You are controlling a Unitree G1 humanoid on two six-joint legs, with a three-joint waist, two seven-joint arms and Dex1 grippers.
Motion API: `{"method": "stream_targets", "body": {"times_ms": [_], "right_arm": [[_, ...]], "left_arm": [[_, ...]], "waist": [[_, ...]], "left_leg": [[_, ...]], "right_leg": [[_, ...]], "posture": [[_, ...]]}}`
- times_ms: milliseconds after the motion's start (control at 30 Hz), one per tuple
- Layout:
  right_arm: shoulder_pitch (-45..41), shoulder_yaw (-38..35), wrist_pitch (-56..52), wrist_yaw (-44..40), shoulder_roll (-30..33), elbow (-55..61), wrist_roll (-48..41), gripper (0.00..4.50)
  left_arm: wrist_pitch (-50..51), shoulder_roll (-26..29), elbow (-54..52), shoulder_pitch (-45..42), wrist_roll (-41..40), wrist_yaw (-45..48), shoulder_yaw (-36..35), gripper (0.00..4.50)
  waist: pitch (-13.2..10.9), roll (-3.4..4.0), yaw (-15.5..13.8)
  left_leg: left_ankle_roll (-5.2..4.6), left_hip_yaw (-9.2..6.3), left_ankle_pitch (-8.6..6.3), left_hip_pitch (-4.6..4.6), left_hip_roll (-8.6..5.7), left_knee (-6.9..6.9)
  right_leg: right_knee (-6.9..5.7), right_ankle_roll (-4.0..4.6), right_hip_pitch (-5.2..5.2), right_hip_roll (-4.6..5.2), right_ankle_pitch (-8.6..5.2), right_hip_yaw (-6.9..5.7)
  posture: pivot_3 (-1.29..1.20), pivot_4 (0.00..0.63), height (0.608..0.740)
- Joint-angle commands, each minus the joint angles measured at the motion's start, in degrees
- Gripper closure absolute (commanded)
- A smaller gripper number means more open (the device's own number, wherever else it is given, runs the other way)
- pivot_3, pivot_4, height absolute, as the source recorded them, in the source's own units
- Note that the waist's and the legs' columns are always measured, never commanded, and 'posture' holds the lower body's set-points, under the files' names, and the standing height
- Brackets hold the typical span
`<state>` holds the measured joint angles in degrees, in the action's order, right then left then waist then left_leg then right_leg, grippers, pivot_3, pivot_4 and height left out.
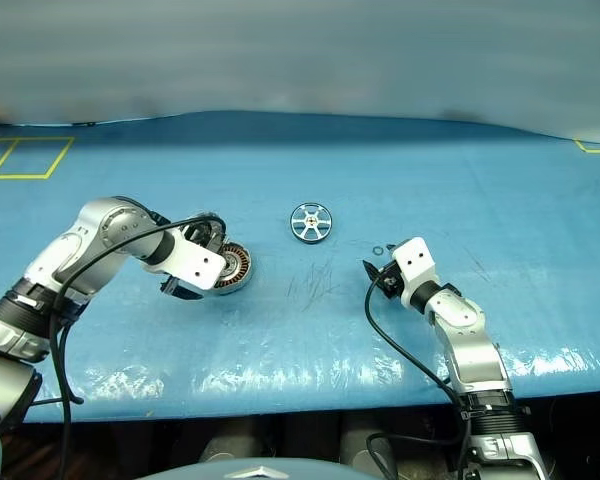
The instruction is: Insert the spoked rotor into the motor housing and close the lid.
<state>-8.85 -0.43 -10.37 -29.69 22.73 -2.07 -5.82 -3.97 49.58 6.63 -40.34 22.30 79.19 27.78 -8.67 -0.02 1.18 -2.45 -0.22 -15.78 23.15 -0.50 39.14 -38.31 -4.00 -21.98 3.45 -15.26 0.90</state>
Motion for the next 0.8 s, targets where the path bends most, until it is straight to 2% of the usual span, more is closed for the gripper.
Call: {"method": "stream_targets", "body": {"times_ms": [33, 800], "right_arm": [[-1.06, -0.13, 1.20, -0.09, -0.03, 0.45, -0.16, 1.39], [-2.50, 0.39, 1.23, -1.26, 0.62, -0.28, 0.42, 1.39]], "left_arm": [[0.25, 0.82, -2.06, -0.51, -0.47, -0.27, -2.28, 0.04], [1.03, 0.73, -4.43, 0.04, -2.34, 2.43, -2.16, 0.04]], "waist": [[0.00, 0.00, 0.00], [0.00, 0.00, 0.02]], "left_leg": [[0.00, 0.00, 0.00, 0.00, 0.00, 0.00], [0.00, 0.00, 0.00, 0.00, 0.00, 0.01]], "right_leg": [[-0.01, 0.00, 0.00, 0.00, 0.00, 0.00], [-0.05, 0.00, -0.01, 0.00, 0.00, 0.00]], "posture": [[0.00, 0.150, 0.740], [0.00, 0.150, 0.740]]}}
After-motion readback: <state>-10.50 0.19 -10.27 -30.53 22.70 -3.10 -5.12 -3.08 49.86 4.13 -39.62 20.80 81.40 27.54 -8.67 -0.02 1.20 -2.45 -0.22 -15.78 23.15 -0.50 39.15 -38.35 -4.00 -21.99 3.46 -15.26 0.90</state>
